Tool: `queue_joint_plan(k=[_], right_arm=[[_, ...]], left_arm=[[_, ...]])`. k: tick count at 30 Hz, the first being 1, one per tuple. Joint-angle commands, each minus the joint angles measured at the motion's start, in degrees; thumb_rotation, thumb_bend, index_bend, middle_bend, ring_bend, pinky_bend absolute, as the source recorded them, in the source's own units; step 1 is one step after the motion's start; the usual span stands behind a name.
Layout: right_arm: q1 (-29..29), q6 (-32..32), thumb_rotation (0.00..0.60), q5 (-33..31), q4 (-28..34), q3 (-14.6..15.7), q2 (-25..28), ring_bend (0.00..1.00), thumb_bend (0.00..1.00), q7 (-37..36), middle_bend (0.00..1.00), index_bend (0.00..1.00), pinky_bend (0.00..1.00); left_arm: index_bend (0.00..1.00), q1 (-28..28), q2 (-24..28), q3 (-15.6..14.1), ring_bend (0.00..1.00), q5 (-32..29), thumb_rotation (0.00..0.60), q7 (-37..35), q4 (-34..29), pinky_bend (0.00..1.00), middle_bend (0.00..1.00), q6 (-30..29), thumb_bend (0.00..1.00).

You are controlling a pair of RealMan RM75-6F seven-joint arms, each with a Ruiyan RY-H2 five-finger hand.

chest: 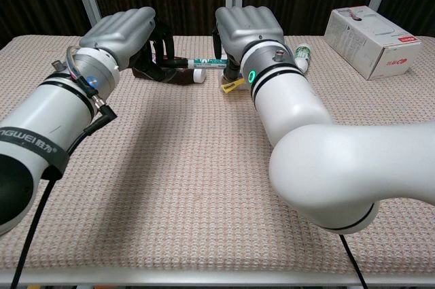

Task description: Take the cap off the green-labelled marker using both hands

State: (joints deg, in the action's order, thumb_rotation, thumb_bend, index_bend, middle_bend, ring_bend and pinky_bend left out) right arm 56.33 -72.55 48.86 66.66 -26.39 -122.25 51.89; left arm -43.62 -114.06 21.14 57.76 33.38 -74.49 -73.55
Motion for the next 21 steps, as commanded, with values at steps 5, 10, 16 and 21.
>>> queue_joint_plan(k=[5,10,16,21], right_arm=[[0.02,0.19,0.6,-0.03,-0.08,0.07,-0.02,0.76,0.29,0.22,0.62,0.67,0.86],[-0.05,0.3,0.6,-0.11,-0.2,0.17,-0.05,0.76,0.29,0.43,0.62,0.67,0.86],[-0.85,-0.2,0.6,0.07,0.29,0.61,0.45,0.76,0.29,0.27,0.62,0.67,0.86],[-2.9,-1.67,0.6,0.71,2.24,1.99,1.8,0.76,0.29,-0.03,0.63,0.67,0.86]], left_arm=[[0.59,0.03,0.01,-0.07,0.56,-0.49,0.6,0.54,-0.48,0.61,0.63,0.37,0.33],[0.62,0.19,0.16,-0.05,0.57,-0.96,0.6,0.58,-0.92,0.61,0.66,0.66,0.37],[0.63,0.83,0.9,0.04,0.57,-1.16,0.6,-0.33,-1.11,0.62,0.66,0.67,0.4],[0.63,2.0,2.43,-0.23,0.58,-0.85,0.6,-2.4,-1.67,0.62,0.67,0.8,0.4]])
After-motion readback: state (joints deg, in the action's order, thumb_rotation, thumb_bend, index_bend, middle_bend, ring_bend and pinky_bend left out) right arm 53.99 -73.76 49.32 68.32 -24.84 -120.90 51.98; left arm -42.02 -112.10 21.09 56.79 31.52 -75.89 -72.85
